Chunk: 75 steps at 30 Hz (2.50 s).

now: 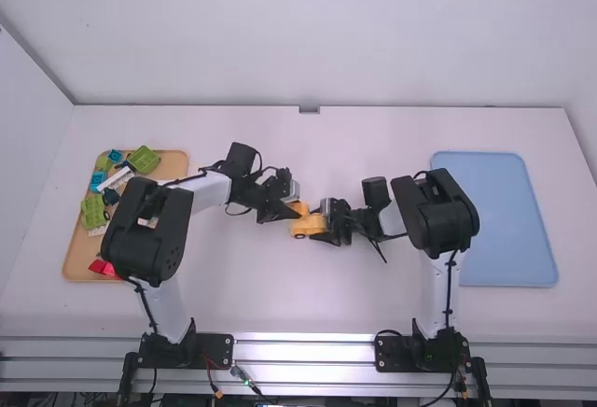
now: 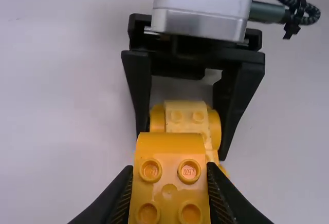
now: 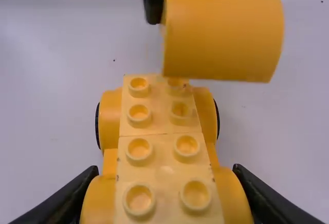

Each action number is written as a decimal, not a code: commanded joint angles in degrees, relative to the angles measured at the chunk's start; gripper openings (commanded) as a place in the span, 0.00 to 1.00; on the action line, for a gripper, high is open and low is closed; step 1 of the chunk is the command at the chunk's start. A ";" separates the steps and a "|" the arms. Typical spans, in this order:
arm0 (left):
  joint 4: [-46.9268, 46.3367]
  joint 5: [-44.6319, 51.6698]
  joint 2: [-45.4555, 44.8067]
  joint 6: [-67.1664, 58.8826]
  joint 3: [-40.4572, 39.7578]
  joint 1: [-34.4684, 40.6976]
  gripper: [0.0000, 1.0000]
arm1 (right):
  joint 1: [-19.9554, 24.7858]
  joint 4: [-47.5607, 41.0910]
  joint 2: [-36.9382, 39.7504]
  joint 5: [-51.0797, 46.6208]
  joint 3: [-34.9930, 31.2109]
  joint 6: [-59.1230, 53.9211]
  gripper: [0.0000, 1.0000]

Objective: Assemble lego blocks to make yellow taxi

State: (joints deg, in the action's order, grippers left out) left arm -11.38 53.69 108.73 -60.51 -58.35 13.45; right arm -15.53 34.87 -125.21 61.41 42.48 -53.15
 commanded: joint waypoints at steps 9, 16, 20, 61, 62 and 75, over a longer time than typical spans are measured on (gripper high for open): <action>9.68 -9.64 -1.27 14.69 3.32 5.16 0.02 | -0.22 -0.28 -0.59 -3.19 0.63 1.57 0.61; 16.37 -10.21 -1.46 15.08 6.51 7.45 0.02 | -0.31 -0.31 -0.59 -3.19 0.63 1.92 0.61; 15.76 -7.06 -1.49 12.50 6.67 6.69 0.02 | -0.17 -0.46 -0.59 -3.17 0.63 1.88 0.61; 27.04 -6.38 -4.11 13.57 14.36 6.69 0.02 | -0.28 -0.50 -0.59 -2.71 0.63 1.92 0.62; 27.41 -6.69 -3.91 13.60 14.36 6.40 0.02 | -0.28 -0.55 -0.59 -2.73 0.63 1.92 0.62; 28.39 3.48 -2.62 11.19 14.25 2.14 0.02 | -0.26 -0.83 -0.59 -2.75 0.63 1.90 0.62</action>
State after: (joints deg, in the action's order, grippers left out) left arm 17.15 53.12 105.60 -47.83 -42.87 15.42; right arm -15.53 34.92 -125.21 61.04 42.78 -52.03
